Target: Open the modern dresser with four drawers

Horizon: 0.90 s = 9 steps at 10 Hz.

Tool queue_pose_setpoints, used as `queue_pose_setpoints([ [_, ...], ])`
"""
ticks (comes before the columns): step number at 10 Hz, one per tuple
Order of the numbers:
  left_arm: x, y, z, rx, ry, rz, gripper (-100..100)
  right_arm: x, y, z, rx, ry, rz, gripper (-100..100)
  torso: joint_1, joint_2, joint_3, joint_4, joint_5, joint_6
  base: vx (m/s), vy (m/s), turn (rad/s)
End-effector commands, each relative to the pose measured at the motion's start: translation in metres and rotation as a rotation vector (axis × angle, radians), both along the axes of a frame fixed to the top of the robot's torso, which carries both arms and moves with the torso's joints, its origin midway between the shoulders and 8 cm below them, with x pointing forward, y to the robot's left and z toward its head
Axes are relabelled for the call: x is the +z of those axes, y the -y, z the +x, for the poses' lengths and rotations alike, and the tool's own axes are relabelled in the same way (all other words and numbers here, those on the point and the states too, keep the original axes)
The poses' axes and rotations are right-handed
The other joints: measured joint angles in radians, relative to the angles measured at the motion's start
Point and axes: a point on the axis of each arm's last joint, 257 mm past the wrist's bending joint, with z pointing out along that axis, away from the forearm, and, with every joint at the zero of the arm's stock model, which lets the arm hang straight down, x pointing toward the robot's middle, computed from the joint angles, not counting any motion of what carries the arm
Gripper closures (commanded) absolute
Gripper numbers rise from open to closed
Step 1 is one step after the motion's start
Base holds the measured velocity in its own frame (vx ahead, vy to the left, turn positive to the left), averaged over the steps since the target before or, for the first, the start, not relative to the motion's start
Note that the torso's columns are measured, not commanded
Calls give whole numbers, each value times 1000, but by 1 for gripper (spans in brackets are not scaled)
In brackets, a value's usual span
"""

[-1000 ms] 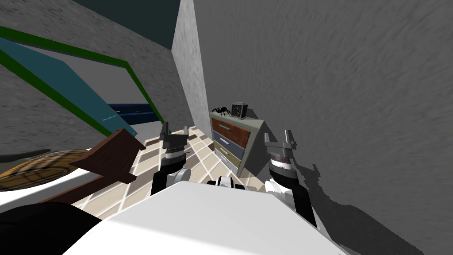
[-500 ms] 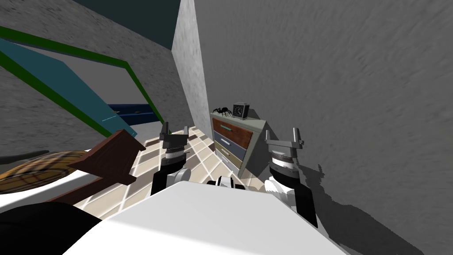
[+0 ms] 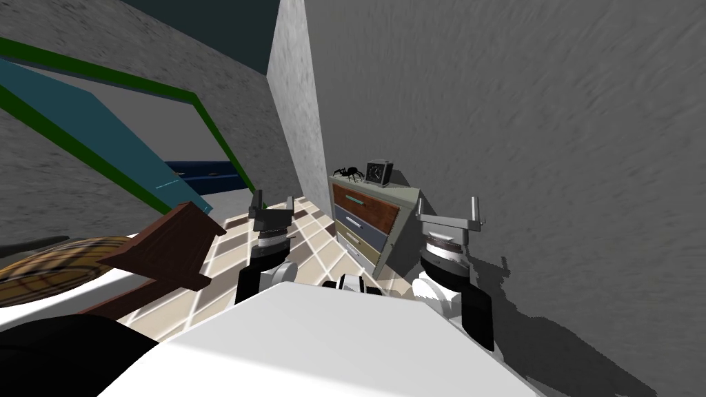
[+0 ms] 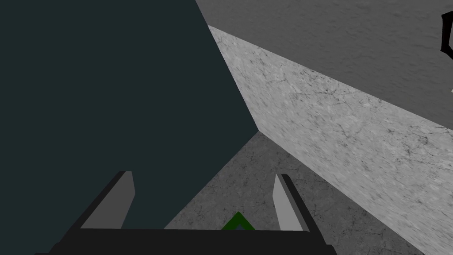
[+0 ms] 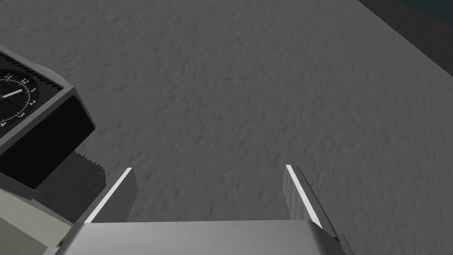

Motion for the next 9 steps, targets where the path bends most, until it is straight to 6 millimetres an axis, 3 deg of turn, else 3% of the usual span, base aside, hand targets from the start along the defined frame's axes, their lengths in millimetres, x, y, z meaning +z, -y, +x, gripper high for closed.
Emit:
queue_pose_setpoints([
  [1, 0, 0, 0, 0, 0, 0, 0, 7, 6, -3, 67, 36, 91, -100, 1, -1, 0, 0, 0, 0, 19, 38, -8],
  [2, 0, 0, 0, 0, 0, 0, 0, 16, 6, -8, 115, 75, 140, -100, 2, -1, -1, 0, 1, 0, 49, 64, -8],
  [9, 0, 0, 0, 0, 0, 0, 0, 21, 24, -9, 266, 138, 363, -100, 3, -1, -1, 0, 1, 0, 19, 43, -7],
])
